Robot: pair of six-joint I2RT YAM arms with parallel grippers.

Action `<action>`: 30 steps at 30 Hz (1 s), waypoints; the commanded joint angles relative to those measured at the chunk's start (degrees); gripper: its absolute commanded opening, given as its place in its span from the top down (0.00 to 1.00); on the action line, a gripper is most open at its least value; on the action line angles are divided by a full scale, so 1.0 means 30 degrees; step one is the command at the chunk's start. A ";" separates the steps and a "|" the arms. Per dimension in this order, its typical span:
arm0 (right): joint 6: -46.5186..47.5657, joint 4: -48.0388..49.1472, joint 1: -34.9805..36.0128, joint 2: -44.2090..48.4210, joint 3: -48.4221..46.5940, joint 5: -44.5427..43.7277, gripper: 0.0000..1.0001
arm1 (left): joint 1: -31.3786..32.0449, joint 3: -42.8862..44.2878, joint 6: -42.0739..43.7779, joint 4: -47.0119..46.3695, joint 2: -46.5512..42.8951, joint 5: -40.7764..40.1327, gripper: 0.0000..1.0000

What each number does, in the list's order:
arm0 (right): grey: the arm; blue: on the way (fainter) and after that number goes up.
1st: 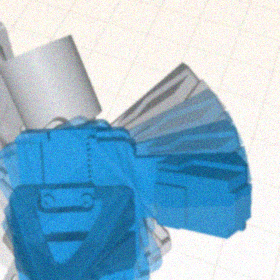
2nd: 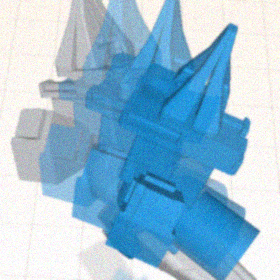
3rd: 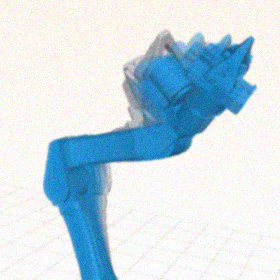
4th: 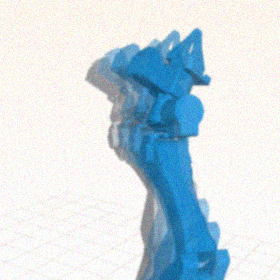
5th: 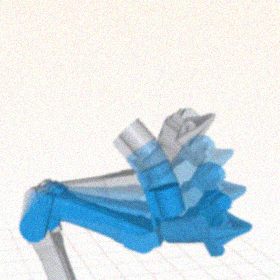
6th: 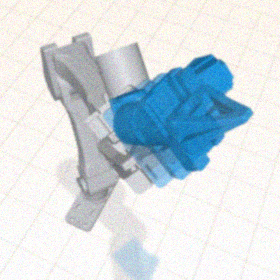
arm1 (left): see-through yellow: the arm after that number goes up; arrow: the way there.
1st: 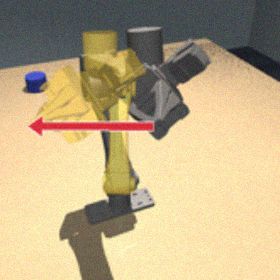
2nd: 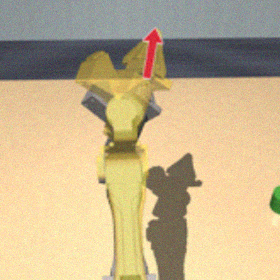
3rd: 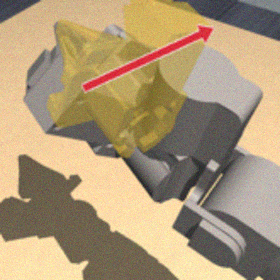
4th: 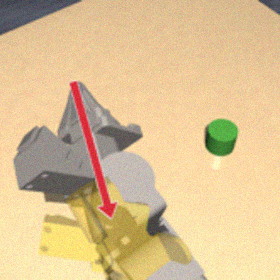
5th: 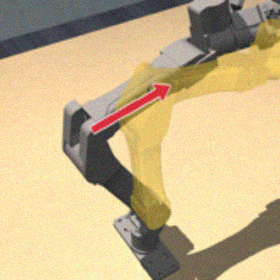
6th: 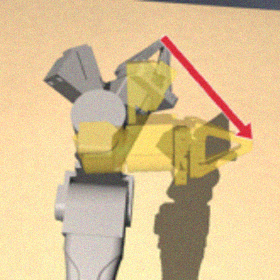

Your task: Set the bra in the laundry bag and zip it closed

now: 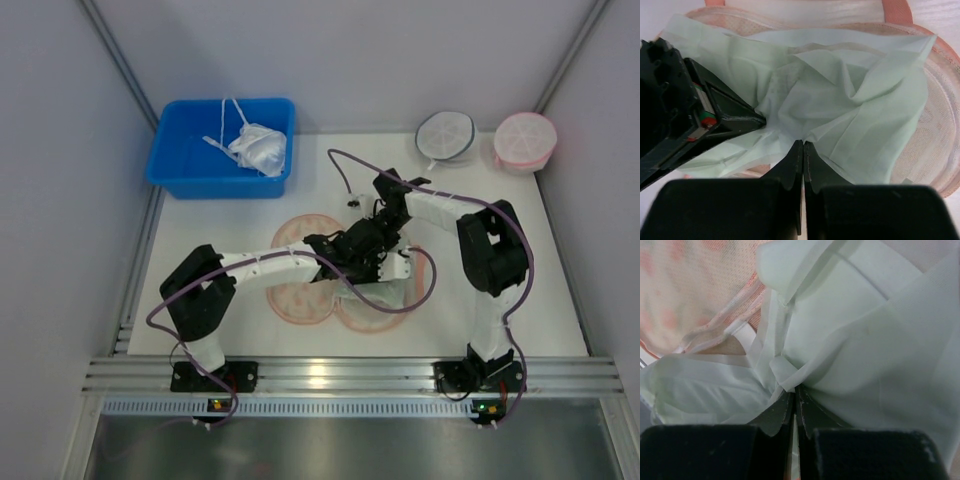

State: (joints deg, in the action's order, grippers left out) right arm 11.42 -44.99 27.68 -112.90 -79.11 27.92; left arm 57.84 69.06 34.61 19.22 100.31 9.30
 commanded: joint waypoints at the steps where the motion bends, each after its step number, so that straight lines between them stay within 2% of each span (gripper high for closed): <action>1: 0.0119 -0.0207 -0.0028 0.0866 -0.0085 0.0594 0.98 | -0.0034 -0.0665 -0.0550 -0.1163 0.0458 -0.0317 1.00; 2: 0.0148 -0.0324 -0.0057 0.0837 -0.0085 0.0624 0.89 | -0.0062 -0.0694 -0.0579 -0.1164 0.0662 -0.0201 0.94; 3: 0.0206 -0.0528 -0.0028 0.0837 -0.0143 0.0653 0.85 | -0.0034 -0.0724 -0.0638 -0.1135 0.0664 -0.0084 0.89; 4: 0.0294 -0.0704 -0.0057 0.0837 -0.0230 0.0654 0.81 | -0.0062 -0.0811 -0.0754 -0.1134 0.0635 0.0063 0.81; 6: 0.0615 -0.1142 -0.0028 0.0924 -0.0667 0.0479 0.71 | -0.0033 -0.0957 -0.0814 -0.1105 0.0197 0.0501 0.72; 7: 0.0733 -0.1290 -0.0057 0.1012 -0.0932 0.0159 0.69 | -0.0062 -0.1219 -0.0843 -0.1076 -0.0037 0.0968 0.64; 9: 0.0996 -0.1553 -0.0145 0.1393 -0.1927 -0.0049 0.67 | -0.0033 -0.1571 -0.1048 -0.1017 -0.0827 0.1234 0.59; 13: 0.1261 -0.2052 -0.0671 0.2037 -0.3656 0.0066 0.64 | -0.0034 -0.1865 -0.1662 -0.0607 -0.2029 0.1353 0.51; 14: 0.1320 -0.2082 -0.0760 0.2299 -0.3891 0.0155 0.61 | -0.0091 -0.1983 -0.2041 -0.0607 -0.2553 0.1353 0.47; 18: 0.1788 -0.2433 -0.1111 0.2916 -0.4595 0.0302 0.56 | -0.0588 -0.1664 -0.3857 -0.0607 -0.3933 0.1557 0.38; 22: 0.1935 -0.2522 -0.2103 0.3531 -0.4217 0.0332 0.56 | -0.3015 -0.1135 -0.7397 -0.0432 -0.5543 0.2728 0.32; 23: 0.1993 -0.2290 -0.2369 0.3677 -0.3955 0.0302 0.56 | -0.4646 -0.1018 -0.8972 -0.0112 -0.5692 0.2933 0.32; 28: 0.2286 -0.1731 -0.3922 0.2571 -0.4272 0.0420 0.57 | -1.0156 -0.1777 -1.0569 0.2112 -0.6453 0.3609 0.32; 30: 0.2433 -0.1586 -0.3954 0.1983 -0.4625 0.0535 0.61 | -1.1482 -0.2448 -1.0892 0.2642 -0.6543 0.3667 0.32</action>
State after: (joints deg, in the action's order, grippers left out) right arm 17.02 -50.72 16.51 -104.92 -90.54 28.38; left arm 27.49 64.10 7.25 21.47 82.83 18.17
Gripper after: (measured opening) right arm 0.412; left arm 0.681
